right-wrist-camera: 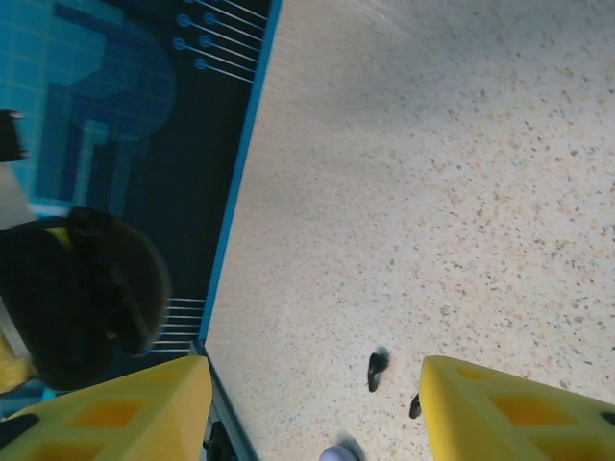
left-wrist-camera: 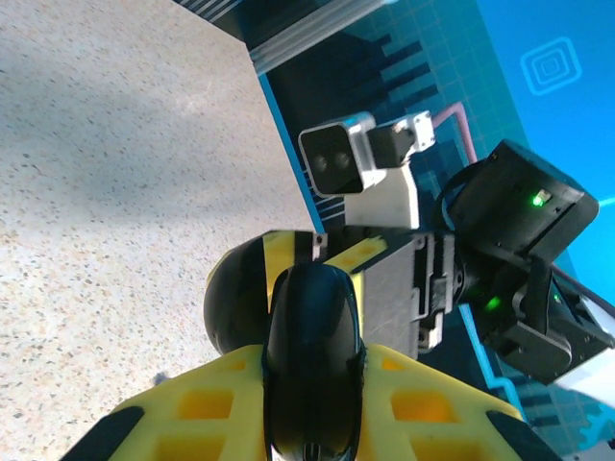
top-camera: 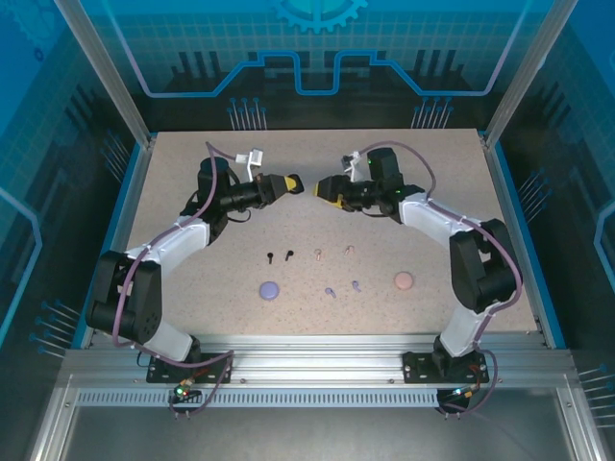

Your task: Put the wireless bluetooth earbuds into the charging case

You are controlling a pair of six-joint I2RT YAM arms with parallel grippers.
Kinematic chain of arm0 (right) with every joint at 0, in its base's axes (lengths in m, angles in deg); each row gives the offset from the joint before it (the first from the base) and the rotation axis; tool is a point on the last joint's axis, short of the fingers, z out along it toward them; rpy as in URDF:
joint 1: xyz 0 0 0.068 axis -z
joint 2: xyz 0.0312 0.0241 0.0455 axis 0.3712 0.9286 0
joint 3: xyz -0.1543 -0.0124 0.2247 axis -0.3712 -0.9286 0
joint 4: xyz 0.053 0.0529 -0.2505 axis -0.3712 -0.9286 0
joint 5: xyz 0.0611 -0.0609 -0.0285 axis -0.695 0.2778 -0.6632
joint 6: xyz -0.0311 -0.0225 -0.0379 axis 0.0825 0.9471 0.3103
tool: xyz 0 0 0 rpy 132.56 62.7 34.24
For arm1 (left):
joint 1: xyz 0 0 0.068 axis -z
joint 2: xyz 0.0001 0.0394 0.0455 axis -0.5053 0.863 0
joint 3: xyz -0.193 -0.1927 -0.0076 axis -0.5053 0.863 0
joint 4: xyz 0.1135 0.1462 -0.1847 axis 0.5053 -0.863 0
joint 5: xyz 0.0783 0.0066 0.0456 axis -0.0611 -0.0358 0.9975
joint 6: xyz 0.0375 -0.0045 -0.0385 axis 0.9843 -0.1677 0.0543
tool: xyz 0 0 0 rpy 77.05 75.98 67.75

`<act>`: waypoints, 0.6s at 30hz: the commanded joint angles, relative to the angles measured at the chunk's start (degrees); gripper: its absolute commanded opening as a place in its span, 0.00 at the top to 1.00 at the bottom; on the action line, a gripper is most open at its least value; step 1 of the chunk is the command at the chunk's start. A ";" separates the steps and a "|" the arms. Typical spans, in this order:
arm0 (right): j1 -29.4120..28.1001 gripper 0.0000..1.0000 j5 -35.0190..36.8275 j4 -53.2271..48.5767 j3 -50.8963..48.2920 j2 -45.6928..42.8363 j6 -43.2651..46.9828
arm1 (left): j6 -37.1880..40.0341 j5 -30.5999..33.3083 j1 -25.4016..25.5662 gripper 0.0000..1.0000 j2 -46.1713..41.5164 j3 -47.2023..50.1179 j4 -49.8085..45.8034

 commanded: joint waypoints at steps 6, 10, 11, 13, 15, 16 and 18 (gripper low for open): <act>3.48 0.46 -10.51 4.26 -0.10 -2.97 4.14 | -1.16 -10.37 0.27 1.00 2.53 -4.76 4.32; 3.22 0.49 -11.44 3.78 1.00 -3.39 4.24 | -1.42 -12.62 0.27 1.00 4.30 -6.51 4.35; 3.13 0.49 -11.46 3.72 1.23 -3.58 4.25 | -1.37 -12.95 0.23 1.00 4.61 -6.88 4.25; 2.80 0.49 -11.44 3.59 1.59 -3.93 4.25 | -1.17 -13.10 0.27 1.00 5.06 -7.41 3.86; 2.43 0.50 -11.11 3.22 2.05 -3.94 4.24 | -0.94 -13.17 0.36 1.00 5.37 -7.80 3.56; 2.26 0.50 -11.00 3.08 2.36 -3.91 4.24 | -0.81 -13.13 0.44 1.00 5.50 -7.96 3.42; 1.82 0.50 -10.61 2.68 3.01 -3.48 4.25 | -0.71 -13.08 0.57 1.00 5.64 -8.16 3.28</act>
